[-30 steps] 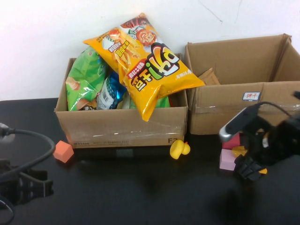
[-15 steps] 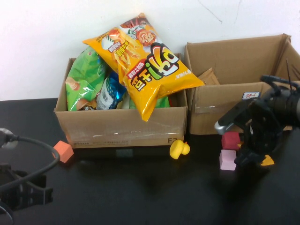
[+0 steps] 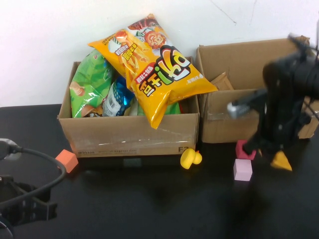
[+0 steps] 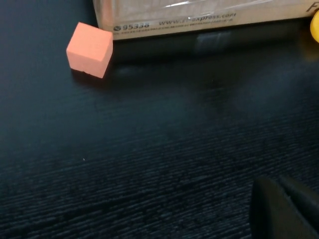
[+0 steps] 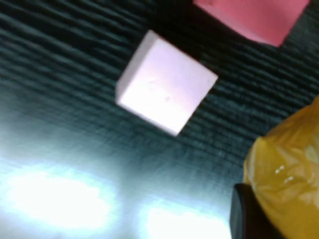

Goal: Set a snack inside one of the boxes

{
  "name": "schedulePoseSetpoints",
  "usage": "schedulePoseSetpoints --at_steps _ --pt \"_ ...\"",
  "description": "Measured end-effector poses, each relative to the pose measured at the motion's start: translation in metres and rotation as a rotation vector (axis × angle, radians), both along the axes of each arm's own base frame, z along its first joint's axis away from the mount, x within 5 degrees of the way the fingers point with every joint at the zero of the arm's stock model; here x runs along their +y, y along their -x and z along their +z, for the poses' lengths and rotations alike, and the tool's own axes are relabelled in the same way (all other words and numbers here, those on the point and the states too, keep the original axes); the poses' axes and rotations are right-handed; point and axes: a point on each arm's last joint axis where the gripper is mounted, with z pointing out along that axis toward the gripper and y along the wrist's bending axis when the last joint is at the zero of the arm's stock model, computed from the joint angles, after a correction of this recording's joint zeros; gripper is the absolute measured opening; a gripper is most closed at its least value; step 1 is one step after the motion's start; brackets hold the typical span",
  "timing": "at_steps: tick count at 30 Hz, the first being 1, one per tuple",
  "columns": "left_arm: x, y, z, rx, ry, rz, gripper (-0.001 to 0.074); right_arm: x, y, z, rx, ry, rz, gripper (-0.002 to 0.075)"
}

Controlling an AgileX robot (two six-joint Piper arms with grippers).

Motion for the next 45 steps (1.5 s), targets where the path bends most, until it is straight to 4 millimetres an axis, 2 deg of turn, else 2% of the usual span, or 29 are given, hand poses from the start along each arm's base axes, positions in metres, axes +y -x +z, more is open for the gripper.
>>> schedulePoseSetpoints --at_steps 1,5,9,12,16,17,21,23,26,28,31,35,36,39,42,45 --pt "0.0 0.0 0.0 0.005 0.003 -0.002 -0.0002 0.002 0.0 0.008 0.004 -0.017 -0.011 0.02" --pt "-0.002 0.002 -0.001 0.022 0.017 -0.019 -0.0002 0.007 -0.006 0.062 -0.051 -0.082 -0.036 0.02" --pt "-0.005 0.003 0.0 0.016 0.034 -0.048 -0.0002 0.011 -0.018 0.118 -0.239 -0.142 -0.03 0.02" --pt "-0.007 0.003 0.0 0.011 0.044 -0.075 -0.0002 0.013 -0.031 0.143 -0.415 -0.184 -0.03 0.02" --pt "-0.009 0.004 0.001 0.003 0.045 -0.109 -0.0002 0.018 -0.046 0.158 -0.622 -0.248 -0.01 0.0216" --pt "-0.01 0.004 0.001 0.002 0.048 -0.116 -0.0002 0.02 -0.05 0.158 -0.662 -0.26 -0.005 0.0256" --pt "-0.012 0.002 0.004 -0.032 0.076 -0.12 -0.0002 0.022 -0.061 0.153 -0.733 -0.259 0.013 0.0491" --pt "-0.012 0.002 0.008 -0.077 0.077 -0.122 -0.0002 0.022 -0.063 0.15 -0.728 -0.253 0.015 0.0551" --pt "-0.011 0.006 0.018 -0.157 0.062 -0.119 -0.0002 0.021 -0.06 0.152 -0.709 -0.243 0.009 0.0566" --pt "-0.009 0.011 0.027 -0.232 0.043 -0.106 -0.0002 0.018 -0.053 0.16 -0.697 -0.236 0.004 0.0532" --pt "-0.004 0.023 0.037 -0.345 0.019 -0.057 -0.0002 0.012 -0.035 0.183 -0.682 -0.23 -0.004 0.0403" --pt "0.0 0.044 0.041 -0.459 0.013 -0.012 -0.0002 0.001 -0.002 0.216 -0.645 -0.187 0.032 0.0126" --pt "0.0 0.051 0.041 -0.487 0.006 -0.013 -0.0002 -0.002 0.006 0.224 -0.644 -0.179 0.041 0.0083" --pt "0.001 0.067 0.043 -0.581 -0.057 -0.042 -0.0002 -0.009 0.027 0.249 -0.687 -0.184 0.05 0.0025" --pt "0.004 0.082 0.04 -0.668 -0.105 -0.036 -0.0002 -0.011 0.047 0.272 -0.744 -0.249 0.055 0.0009" --pt "0.01 0.088 0.034 -0.724 -0.119 0.041 -0.0002 -0.009 0.074 0.295 -0.797 -0.375 0.087 0.0004"
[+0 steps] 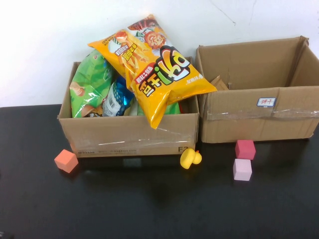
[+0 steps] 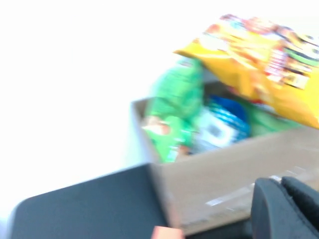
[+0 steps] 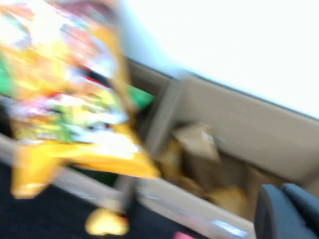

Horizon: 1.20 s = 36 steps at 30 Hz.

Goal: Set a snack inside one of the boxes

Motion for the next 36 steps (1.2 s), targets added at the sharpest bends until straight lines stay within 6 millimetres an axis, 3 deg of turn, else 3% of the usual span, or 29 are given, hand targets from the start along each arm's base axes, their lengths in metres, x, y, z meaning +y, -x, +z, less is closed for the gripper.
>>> schedulePoseSetpoints --at_steps 4,10,16,20,23,31,36 --pt "0.008 0.004 -0.007 -0.05 0.039 0.094 -0.0002 0.007 0.033 0.005 -0.01 -0.1 0.162 0.0002" --pt "0.009 0.008 -0.005 -0.077 0.121 0.106 -0.0002 0.003 0.075 -0.027 -0.011 -0.186 0.217 0.0002" --pt "0.009 0.011 -0.004 -0.092 0.152 0.103 -0.0002 -0.012 0.119 -0.1 0.105 -0.13 0.206 0.0001" --pt "0.009 0.012 -0.003 -0.096 0.154 0.103 -0.0002 -0.027 0.143 -0.153 0.218 -0.005 0.174 0.0001" --pt "0.009 0.012 -0.003 -0.097 0.154 0.105 -0.0002 -0.04 0.16 -0.182 0.265 0.059 0.107 0.0001" --pt "0.013 0.011 -0.006 -0.103 0.154 0.148 -0.0002 -0.06 0.208 -0.22 0.137 0.011 0.02 0.0001" --pt "0.013 0.011 -0.008 -0.096 0.179 0.149 -0.0002 -0.065 0.222 -0.236 0.098 0.0 0.014 0.0001"
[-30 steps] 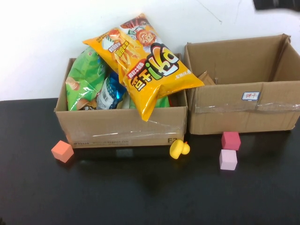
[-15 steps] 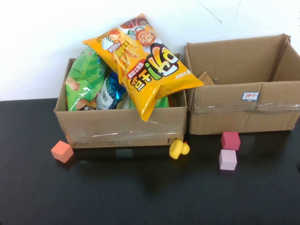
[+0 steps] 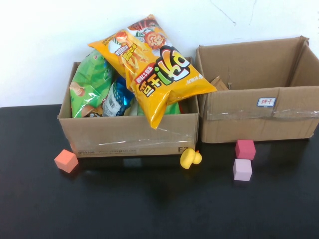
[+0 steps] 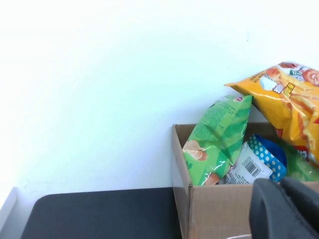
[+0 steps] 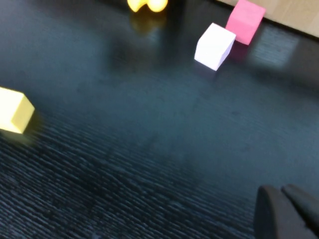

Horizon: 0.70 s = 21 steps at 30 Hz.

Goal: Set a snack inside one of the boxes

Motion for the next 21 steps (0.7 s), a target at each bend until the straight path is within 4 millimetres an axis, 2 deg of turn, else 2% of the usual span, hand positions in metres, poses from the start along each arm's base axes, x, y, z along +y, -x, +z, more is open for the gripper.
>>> schedulePoseSetpoints --at_steps 6,14,16,19,21 --pt "0.0 0.0 0.0 0.0 0.007 0.0 -0.0002 -0.0021 -0.0006 -0.0011 -0.028 0.029 0.0 0.0013" --pt "0.0 -0.0005 -0.0056 0.017 0.01 0.0 -0.0002 -0.0014 -0.0007 -0.0008 -0.029 0.017 -0.001 0.0122" --pt "0.0 -0.0005 -0.0061 0.018 0.01 0.0 -0.0002 -0.0004 -0.0004 -0.0007 -0.029 0.014 0.013 0.0112" --pt "0.0 -0.0005 -0.0061 0.018 0.01 0.0 -0.0002 0.0014 0.0003 -0.0006 -0.034 0.023 0.048 0.0038" --pt "0.0 -0.0005 -0.0064 0.019 0.013 0.0 -0.0002 0.0024 0.0005 -0.0004 -0.039 0.027 0.068 0.0015"
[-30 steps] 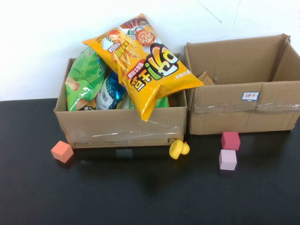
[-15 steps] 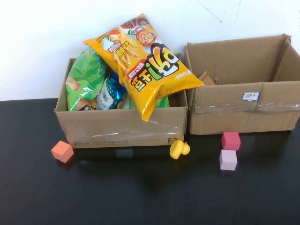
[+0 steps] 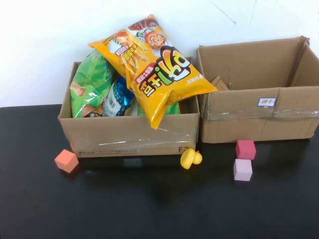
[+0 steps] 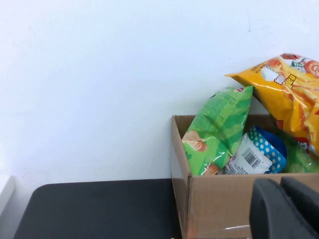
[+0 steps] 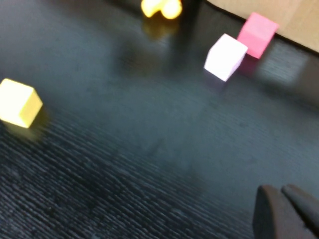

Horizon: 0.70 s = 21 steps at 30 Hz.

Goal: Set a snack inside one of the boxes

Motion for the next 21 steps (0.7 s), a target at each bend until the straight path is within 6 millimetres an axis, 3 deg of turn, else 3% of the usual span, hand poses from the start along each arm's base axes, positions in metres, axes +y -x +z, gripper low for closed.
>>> schedulePoseSetpoints --at_steps 21 --pt "-0.0052 0.0005 -0.002 0.023 0.013 -0.057 -0.0002 0.0075 0.0009 0.003 -0.045 -0.004 0.114 -0.0001"
